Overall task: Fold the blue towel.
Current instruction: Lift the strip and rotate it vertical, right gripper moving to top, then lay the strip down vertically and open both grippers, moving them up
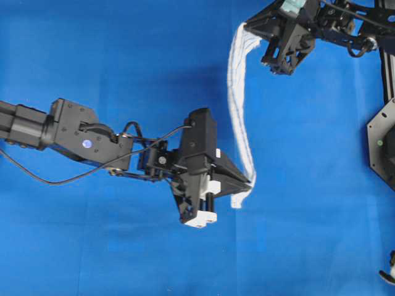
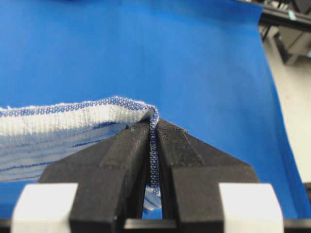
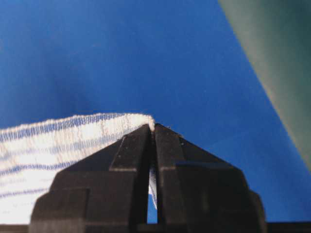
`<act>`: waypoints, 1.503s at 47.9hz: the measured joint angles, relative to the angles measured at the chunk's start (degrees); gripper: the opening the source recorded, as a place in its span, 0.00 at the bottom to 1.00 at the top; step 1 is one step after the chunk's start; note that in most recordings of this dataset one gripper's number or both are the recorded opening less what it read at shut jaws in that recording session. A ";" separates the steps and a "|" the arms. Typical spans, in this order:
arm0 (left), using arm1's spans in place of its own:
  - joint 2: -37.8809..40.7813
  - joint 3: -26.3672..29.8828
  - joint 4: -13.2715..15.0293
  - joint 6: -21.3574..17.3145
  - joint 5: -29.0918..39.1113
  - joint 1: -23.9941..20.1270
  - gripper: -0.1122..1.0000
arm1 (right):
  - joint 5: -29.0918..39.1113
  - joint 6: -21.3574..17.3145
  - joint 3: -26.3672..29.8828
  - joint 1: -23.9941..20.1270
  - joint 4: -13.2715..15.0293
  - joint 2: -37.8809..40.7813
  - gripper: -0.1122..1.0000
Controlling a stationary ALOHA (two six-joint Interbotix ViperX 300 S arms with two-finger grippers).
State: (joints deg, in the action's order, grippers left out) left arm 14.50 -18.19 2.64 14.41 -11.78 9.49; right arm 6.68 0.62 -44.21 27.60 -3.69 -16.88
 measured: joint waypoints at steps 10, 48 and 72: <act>1.93 0.35 0.00 0.09 -3.25 0.44 0.12 | 1.05 0.00 1.67 0.09 1.23 2.37 0.12; -0.26 -17.75 2.20 3.60 -18.98 2.64 0.12 | 5.27 0.53 18.37 -1.23 4.04 24.43 0.12; -2.64 -22.85 2.37 6.68 -18.98 3.60 0.12 | 5.27 0.53 22.76 -2.29 4.13 30.06 0.18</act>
State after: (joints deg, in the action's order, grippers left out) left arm 11.87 -41.04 5.01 21.09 -30.76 13.10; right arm 11.95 1.14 -21.45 25.31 0.44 13.18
